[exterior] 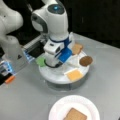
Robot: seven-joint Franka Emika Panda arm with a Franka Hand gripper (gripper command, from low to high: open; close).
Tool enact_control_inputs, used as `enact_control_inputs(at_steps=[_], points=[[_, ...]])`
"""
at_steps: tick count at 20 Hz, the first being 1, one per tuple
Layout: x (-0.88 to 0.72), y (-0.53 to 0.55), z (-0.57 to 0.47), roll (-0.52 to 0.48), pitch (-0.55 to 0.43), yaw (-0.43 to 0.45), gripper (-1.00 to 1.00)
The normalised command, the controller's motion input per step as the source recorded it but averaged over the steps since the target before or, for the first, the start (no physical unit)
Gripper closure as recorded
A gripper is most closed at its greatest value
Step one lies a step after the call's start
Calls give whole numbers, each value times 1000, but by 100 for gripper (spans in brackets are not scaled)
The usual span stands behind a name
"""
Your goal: Ingredient selection for cheeseburger or sandwich
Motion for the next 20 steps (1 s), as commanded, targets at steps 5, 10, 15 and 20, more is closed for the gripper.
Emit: enact_control_inputs(at_steps=[5,10,15,20], points=[[-129,87,-153,-110,-161,9,-100],[-105,120,-166,-90,-159,15,-100],[-90,125,-168,-75,-164,7,-100],[-101,99,-152,-60,-148,15,-100]])
